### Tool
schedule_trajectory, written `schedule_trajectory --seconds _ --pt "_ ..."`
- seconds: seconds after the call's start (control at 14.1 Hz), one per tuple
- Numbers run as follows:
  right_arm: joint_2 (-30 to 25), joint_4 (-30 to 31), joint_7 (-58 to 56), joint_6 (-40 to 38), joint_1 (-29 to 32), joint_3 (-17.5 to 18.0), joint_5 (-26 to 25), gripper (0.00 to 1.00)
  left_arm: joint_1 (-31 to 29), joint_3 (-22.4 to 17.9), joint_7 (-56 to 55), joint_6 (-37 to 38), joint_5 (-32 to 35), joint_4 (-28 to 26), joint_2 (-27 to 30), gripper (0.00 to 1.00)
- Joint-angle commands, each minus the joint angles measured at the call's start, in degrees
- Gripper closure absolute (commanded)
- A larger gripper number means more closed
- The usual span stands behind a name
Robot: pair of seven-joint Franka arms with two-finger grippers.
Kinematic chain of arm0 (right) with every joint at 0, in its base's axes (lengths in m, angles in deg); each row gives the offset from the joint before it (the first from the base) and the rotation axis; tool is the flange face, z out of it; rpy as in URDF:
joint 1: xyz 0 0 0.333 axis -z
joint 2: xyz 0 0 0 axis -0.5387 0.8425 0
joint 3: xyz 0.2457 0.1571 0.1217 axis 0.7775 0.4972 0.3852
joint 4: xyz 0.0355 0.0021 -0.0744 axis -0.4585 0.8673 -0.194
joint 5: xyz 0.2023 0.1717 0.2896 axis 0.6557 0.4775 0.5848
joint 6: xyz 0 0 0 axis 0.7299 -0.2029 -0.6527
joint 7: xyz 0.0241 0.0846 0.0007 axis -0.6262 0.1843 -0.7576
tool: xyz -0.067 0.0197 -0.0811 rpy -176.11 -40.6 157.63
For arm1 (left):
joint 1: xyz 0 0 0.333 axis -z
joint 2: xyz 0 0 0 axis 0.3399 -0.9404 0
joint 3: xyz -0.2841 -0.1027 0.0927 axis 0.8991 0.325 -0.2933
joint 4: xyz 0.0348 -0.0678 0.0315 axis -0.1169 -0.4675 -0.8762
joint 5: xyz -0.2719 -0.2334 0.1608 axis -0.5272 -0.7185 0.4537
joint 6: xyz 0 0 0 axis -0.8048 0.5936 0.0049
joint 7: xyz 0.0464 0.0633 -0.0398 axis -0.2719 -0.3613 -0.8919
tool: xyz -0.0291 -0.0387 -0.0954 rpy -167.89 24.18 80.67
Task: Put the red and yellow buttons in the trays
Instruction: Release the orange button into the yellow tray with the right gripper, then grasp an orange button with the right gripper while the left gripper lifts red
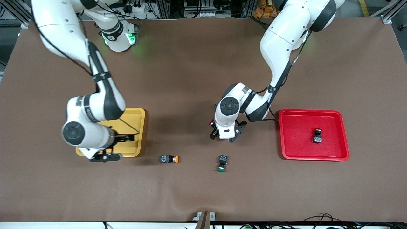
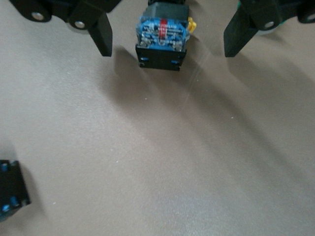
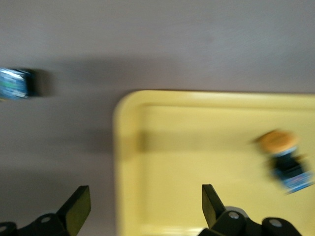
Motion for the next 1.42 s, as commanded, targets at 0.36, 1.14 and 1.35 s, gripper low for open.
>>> schedule_trajectory --seconds 0.36,1.14,1.35 --pt "14.3 -12.1 44.7 16.4 -6.6 -0.3 3.3 0.0 0.1 -0.2 1.3 -1.1 0.1 0.8 0.2 1.0" --pt "19.9 -12.1 83.9 25.8 -11.8 -0.4 2.6 0.0 -10.7 -0.2 30.9 27.9 0.3 0.0 17.1 1.0" --pt "20.1 -12.2 85.9 27.0 -11.7 -0.6 2.5 0.97 -16.5 -0.1 47.2 29.5 0.3 -2.0 20.1 1.0"
